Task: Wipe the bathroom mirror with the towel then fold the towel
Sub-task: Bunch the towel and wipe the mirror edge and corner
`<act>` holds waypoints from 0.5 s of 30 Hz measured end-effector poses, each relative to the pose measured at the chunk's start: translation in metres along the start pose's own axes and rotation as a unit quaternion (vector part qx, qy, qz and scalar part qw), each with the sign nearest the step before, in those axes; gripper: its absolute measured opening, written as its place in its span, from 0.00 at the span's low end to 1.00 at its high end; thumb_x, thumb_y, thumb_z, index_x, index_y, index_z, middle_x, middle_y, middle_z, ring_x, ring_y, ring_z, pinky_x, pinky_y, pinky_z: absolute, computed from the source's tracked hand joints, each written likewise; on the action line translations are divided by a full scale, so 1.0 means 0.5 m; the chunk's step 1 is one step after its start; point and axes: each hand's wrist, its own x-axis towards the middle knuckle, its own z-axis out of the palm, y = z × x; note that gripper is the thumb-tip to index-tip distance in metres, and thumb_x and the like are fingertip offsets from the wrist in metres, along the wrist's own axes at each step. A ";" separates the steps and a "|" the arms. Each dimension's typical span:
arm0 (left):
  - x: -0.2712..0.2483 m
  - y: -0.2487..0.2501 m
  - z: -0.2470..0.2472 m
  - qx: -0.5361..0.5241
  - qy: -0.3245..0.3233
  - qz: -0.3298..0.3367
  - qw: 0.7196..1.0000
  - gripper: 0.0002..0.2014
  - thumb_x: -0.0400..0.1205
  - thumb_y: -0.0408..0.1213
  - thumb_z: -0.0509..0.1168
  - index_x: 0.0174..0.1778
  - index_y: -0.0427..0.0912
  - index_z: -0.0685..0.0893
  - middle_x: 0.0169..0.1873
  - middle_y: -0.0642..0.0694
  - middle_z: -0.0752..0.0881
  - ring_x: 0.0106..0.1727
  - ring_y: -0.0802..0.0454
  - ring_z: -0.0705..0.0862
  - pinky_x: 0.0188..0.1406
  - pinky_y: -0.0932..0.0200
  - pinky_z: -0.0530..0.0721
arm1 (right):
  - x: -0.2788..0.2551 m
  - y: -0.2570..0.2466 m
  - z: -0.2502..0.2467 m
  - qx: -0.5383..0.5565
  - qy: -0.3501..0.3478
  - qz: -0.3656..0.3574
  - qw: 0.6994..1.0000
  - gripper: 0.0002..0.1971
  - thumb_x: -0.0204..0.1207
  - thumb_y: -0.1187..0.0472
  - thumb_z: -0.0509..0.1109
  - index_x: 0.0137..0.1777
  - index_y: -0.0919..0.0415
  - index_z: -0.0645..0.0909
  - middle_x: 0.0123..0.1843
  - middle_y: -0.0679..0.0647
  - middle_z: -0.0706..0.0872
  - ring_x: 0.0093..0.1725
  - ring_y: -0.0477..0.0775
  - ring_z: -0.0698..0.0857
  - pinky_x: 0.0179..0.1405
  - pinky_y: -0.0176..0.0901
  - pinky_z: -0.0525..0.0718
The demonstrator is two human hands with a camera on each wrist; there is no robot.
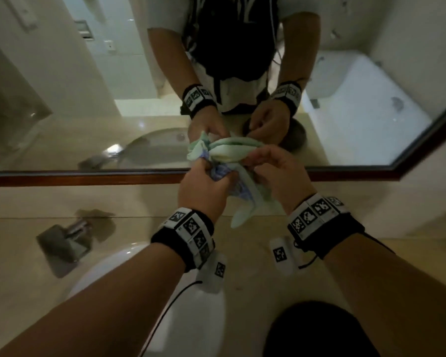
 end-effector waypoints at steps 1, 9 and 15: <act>-0.009 0.025 0.037 -0.013 -0.009 0.001 1.000 0.16 0.75 0.56 0.76 0.50 0.51 0.83 0.44 0.54 0.89 0.47 0.50 0.88 0.45 0.54 0.85 | -0.007 0.008 -0.041 0.009 0.020 0.004 1.000 0.10 0.71 0.66 0.66 0.49 0.61 0.86 0.51 0.58 0.92 0.56 0.63 0.89 0.62 0.66 0.88; -0.075 0.213 0.317 -0.030 -0.102 0.013 0.994 0.19 0.78 0.60 0.73 0.49 0.49 0.78 0.41 0.48 0.85 0.39 0.49 0.83 0.30 0.57 0.76 | -0.073 0.047 -0.329 0.100 0.152 0.047 0.982 0.13 0.66 0.69 0.63 0.48 0.60 0.84 0.49 0.59 0.87 0.51 0.61 0.86 0.57 0.60 0.86; -0.084 0.230 0.363 -0.125 -0.062 -0.055 0.989 0.18 0.75 0.64 0.71 0.50 0.55 0.83 0.46 0.52 0.89 0.45 0.49 0.89 0.48 0.48 0.90 | -0.118 0.108 -0.442 0.142 0.266 0.146 0.942 0.06 0.83 0.64 0.67 0.57 0.60 0.81 0.47 0.53 0.89 0.46 0.56 0.87 0.49 0.49 0.88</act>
